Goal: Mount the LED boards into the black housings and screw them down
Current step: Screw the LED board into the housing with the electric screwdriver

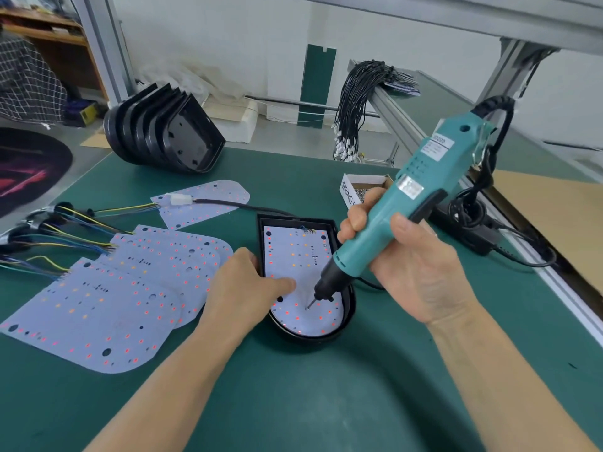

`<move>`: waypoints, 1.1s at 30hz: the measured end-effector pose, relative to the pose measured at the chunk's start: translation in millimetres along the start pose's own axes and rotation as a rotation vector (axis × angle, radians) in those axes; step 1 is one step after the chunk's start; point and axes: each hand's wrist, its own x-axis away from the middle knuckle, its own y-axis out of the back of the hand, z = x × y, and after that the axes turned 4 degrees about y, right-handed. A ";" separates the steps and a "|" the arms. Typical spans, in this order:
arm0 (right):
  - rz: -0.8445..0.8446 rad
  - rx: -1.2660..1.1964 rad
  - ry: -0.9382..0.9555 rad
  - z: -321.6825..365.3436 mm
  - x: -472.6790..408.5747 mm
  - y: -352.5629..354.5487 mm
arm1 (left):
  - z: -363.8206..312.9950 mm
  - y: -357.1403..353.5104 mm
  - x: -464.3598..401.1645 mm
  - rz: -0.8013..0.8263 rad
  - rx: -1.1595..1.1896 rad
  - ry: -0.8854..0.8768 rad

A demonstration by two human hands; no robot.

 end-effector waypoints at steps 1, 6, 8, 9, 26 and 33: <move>0.022 0.008 -0.002 0.3 -0.3 1.6 | -0.3 0.0 -0.2 0.005 0.002 0.005; 0.175 0.062 -0.041 4.4 -9.0 0.8 | -3.0 1.3 0.0 0.011 -0.008 0.053; 0.211 0.053 -0.050 5.7 -12.8 0.1 | -3.4 2.0 0.4 0.043 -0.006 0.060; 0.216 0.045 -0.058 6.1 -13.7 -0.2 | -3.7 2.2 0.9 0.059 0.004 0.065; -0.096 -0.238 0.310 53.5 -25.6 14.9 | -6.9 4.2 6.9 0.128 0.091 0.143; -0.425 -0.124 0.372 60.9 -4.4 42.1 | -27.8 9.6 8.7 -0.203 -0.441 -0.120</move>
